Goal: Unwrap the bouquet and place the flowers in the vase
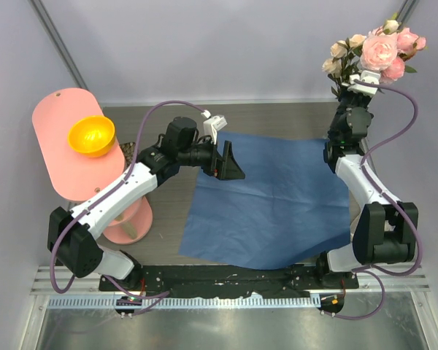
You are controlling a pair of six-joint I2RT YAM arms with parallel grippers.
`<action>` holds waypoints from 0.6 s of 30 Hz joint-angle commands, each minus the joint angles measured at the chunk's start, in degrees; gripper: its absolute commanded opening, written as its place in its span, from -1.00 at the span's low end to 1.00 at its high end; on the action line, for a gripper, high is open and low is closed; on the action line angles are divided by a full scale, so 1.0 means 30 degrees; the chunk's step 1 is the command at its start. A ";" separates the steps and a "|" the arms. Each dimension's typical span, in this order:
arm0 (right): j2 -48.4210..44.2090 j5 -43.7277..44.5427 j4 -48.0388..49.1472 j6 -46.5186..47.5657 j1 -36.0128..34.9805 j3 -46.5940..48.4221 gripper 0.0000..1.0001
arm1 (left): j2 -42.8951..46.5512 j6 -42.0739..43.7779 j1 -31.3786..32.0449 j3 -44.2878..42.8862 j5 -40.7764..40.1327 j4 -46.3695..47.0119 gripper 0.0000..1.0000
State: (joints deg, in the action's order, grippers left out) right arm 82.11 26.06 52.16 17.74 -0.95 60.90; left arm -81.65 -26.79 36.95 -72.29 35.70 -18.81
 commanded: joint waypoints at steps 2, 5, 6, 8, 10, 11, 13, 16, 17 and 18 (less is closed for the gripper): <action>0.0316 0.0628 0.0250 -0.0521 0.0082 -0.0350 -0.98 | 0.0233 -0.0095 -0.0129 0.0074 0.0462 0.0850 0.65; 0.0522 0.0804 0.0250 -0.0638 0.0082 -0.0525 -0.98 | 0.0292 -0.0095 -0.0129 0.0074 0.0491 0.0849 0.65; 0.0580 0.0775 0.0250 -0.0697 0.0576 -0.0584 -0.98 | 0.0321 -0.0095 -0.0129 0.0074 0.0462 0.0878 0.65; 0.0697 0.0775 0.0250 -0.1018 0.0697 -0.0759 -0.98 | 0.0292 -0.0095 -0.0129 0.0074 0.0520 0.0878 0.65; 0.0901 0.0833 0.0221 -0.1282 0.0873 -0.0877 -0.98 | 0.0350 -0.0095 -0.0129 0.0074 0.0521 0.0907 0.65; 0.0932 0.0862 0.0162 -0.1486 0.0903 -0.1023 -0.98 | 0.0350 -0.0095 -0.0129 0.0103 0.0521 0.0879 0.65; 0.1223 0.0833 0.0074 -0.1693 0.1049 -0.1082 -0.98 | 0.0350 -0.0095 -0.0129 0.0132 0.0491 0.0908 0.65; 0.1575 0.0921 -0.0131 -0.1898 0.1166 -0.1229 -0.98 | 0.0380 -0.0153 -0.0129 0.0103 0.0608 0.0966 0.66; 0.1635 0.0921 -0.0160 -0.1928 0.1167 -0.1374 -0.98 | 0.0380 -0.0182 -0.0129 0.0103 0.0580 0.0967 0.65; 0.1664 0.0921 -0.0190 -0.2015 0.1138 -0.1492 -0.98 | 0.0380 -0.0212 -0.0129 0.0103 0.0637 0.0996 0.65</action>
State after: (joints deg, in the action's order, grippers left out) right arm 86.30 27.31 51.66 13.23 2.22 57.67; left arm -81.65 -26.83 36.93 -72.27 36.10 -18.68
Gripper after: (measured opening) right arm 0.051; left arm 0.828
